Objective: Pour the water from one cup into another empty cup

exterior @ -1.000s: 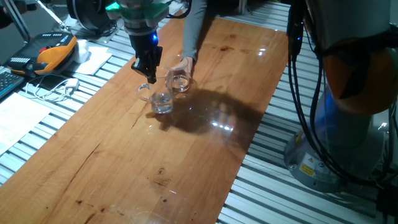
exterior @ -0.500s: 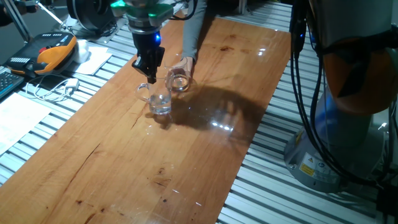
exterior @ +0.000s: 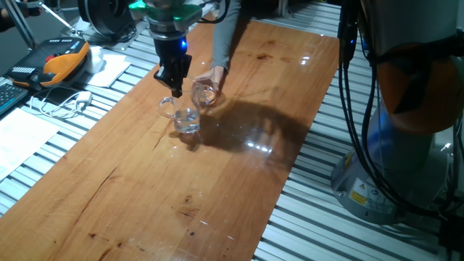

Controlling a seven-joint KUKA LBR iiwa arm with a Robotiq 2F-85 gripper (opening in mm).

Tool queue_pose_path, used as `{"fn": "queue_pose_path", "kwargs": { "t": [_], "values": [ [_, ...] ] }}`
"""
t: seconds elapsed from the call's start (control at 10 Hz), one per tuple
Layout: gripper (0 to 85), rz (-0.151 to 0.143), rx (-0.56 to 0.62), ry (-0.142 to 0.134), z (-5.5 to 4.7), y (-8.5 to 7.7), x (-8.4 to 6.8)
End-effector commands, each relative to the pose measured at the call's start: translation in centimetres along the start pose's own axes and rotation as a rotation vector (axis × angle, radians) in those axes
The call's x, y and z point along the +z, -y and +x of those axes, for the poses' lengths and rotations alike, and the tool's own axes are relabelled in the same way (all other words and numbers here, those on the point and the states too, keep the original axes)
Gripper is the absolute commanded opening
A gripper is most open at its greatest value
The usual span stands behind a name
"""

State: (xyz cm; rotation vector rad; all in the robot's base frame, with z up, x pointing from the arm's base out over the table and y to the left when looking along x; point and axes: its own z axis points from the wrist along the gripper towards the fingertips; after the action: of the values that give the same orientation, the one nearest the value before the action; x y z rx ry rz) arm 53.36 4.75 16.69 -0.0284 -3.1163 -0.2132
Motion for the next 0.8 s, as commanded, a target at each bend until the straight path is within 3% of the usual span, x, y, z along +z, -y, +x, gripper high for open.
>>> {"fn": "queue_pose_path", "kwargs": {
  "t": [0.0, 0.2, 0.5, 0.7],
  "values": [
    [0.0, -0.001, -0.005, -0.002, 0.01, -0.02, -0.01],
    [0.0, -0.02, -0.008, -0.005, 0.01, -0.02, -0.01],
    [0.0, -0.009, 0.003, 0.006, 0.01, -0.02, -0.01],
    [0.0, -0.024, 0.031, -0.037, 0.01, -0.02, -0.01]
  ]
}}
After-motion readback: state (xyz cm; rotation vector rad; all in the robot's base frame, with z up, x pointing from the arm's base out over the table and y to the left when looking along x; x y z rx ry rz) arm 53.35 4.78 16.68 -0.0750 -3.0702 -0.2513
